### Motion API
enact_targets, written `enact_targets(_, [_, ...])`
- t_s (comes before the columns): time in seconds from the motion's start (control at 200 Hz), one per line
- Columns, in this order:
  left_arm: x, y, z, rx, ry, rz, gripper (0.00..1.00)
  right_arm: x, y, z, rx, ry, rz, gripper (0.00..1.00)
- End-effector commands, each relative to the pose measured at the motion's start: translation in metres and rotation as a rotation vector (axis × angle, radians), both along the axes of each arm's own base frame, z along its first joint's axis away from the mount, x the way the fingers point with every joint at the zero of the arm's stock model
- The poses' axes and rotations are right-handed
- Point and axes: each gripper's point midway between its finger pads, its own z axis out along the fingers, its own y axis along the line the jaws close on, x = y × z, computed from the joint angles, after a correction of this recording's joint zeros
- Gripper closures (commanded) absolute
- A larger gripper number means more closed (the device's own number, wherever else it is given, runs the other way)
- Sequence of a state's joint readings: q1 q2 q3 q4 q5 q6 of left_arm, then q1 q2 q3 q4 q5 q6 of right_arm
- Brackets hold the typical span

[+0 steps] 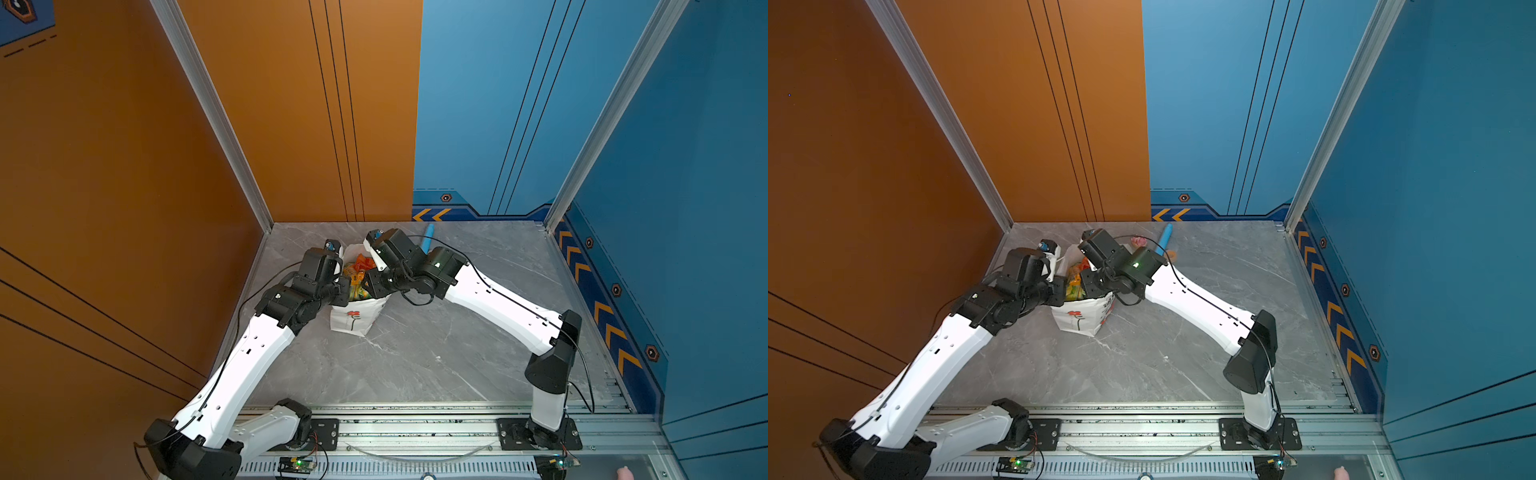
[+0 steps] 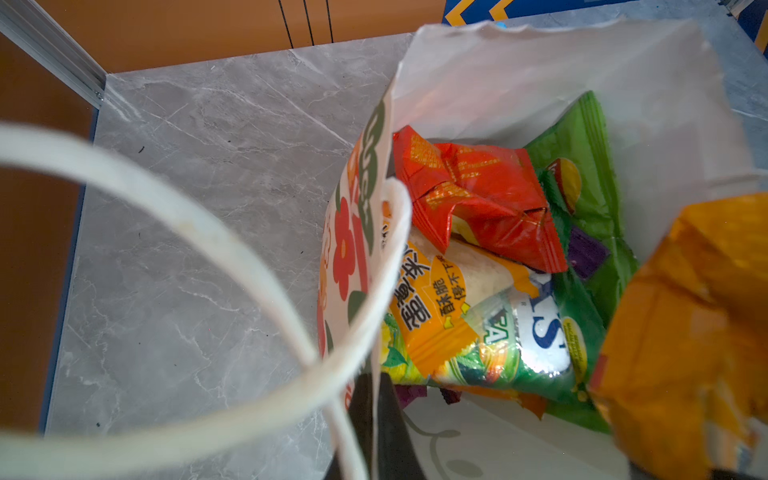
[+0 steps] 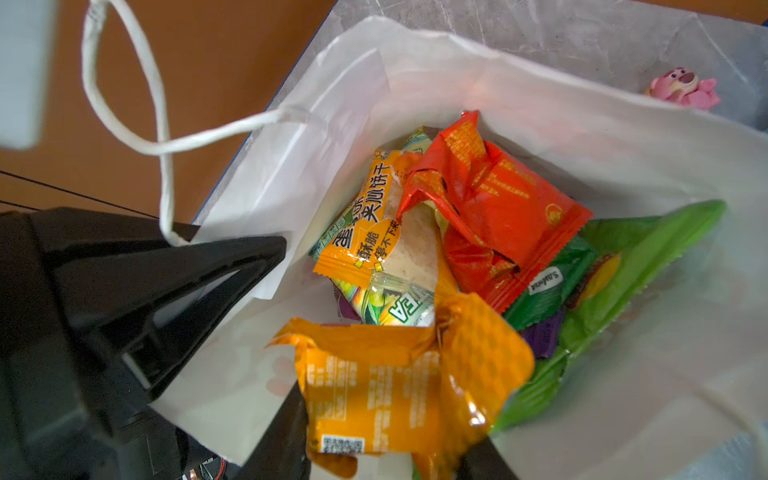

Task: Place the snacks into the paper bag
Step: 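Lower the orange candy into the bag and open the right gripper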

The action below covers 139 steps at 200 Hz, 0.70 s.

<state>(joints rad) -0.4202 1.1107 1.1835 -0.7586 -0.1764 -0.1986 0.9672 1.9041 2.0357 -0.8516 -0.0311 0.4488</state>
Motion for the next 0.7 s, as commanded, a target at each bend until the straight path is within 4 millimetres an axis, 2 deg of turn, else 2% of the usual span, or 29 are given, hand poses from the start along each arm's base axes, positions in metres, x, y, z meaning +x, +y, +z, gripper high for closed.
enact_targets(0.0, [-0.004, -0.001, 0.013, -0.002, -0.05, -0.016, 1.0, 0.001, 0.0, 0.004, -0.003, 0.015, 0.005, 0.76])
enact_targets(0.546, [-0.004, -0.001, 0.012, -0.004, -0.048, -0.014, 1.0, 0.011, 0.014, -0.033, -0.079, 0.081, 0.014, 0.74])
enact_targets(0.556, [-0.004, -0.001, 0.013, -0.006, -0.049, -0.014, 1.0, 0.012, 0.017, -0.044, -0.094, 0.095, 0.015, 0.74])
enact_targets(0.571, [-0.004, -0.001, 0.012, -0.004, -0.048, -0.013, 1.0, 0.013, 0.018, -0.049, -0.1, 0.105, 0.016, 0.74])
enact_targets(0.691, [-0.003, 0.0, 0.012, -0.002, -0.047, -0.011, 1.0, 0.013, 0.021, -0.061, -0.117, 0.134, 0.021, 0.7])
